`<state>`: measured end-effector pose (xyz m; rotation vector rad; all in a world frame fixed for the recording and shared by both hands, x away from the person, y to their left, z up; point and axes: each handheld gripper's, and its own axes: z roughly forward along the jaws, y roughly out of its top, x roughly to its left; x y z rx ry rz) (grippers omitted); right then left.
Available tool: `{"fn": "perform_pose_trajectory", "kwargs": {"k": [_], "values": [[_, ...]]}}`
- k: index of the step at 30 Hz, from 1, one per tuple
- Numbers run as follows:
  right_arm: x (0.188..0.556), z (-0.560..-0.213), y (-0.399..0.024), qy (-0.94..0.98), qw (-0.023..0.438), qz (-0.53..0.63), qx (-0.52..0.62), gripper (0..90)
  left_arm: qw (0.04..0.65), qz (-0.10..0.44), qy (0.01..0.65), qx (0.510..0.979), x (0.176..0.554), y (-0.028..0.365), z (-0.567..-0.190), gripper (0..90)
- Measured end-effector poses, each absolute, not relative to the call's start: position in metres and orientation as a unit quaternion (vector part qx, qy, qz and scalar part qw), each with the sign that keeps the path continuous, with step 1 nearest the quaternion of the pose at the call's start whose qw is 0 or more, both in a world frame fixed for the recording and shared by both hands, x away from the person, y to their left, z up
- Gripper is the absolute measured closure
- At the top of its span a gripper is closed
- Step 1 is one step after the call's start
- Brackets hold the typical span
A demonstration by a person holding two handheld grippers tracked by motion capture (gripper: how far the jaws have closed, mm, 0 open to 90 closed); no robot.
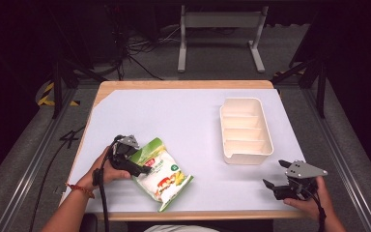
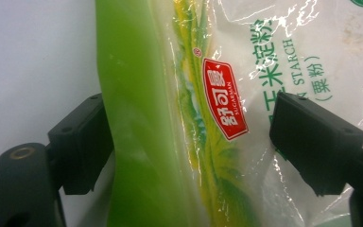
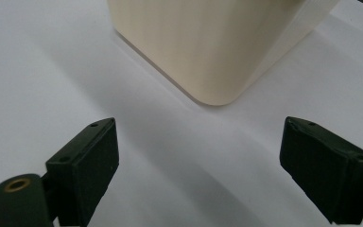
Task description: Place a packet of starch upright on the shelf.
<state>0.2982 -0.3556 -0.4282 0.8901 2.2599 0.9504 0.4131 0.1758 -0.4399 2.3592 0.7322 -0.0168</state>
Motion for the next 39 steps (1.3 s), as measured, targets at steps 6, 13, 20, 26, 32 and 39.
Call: {"fn": "perform_pose_trajectory", "kwargs": {"k": [6, 13, 20, 26, 32, 39], "values": [[0.298, -0.429, -0.356, 0.835, 0.245, 0.364, 0.332, 12.5, 0.351, -0.023, 0.259, 0.9, 0.409, 0.17, -0.44, 48.5], [0.299, -0.43, -0.355, 0.837, 0.243, 0.362, 0.329, 12.5, 0.35, 0.023, 0.26, 0.9, 0.401, 0.168, -0.439, 86.0], [0.298, -0.429, -0.356, 0.838, 0.242, 0.365, 0.325, 12.4, 0.361, 0.059, 0.262, 0.893, 0.393, 0.168, -0.437, 87.9], [0.299, -0.429, -0.36, 0.83, 0.238, 0.377, 0.335, 12.4, 0.359, 0.079, 0.253, 0.895, 0.389, 0.167, -0.436, 88.2], [0.299, -0.428, -0.361, 0.829, 0.231, 0.383, 0.336, 12.4, 0.361, 0.085, 0.251, 0.894, 0.387, 0.167, -0.434, 88.9], [0.3, -0.429, -0.362, 0.827, 0.224, 0.39, 0.338, 12.5, 0.396, 0.107, 0.248, 0.877, 0.379, 0.171, -0.421, 89.4]]}}
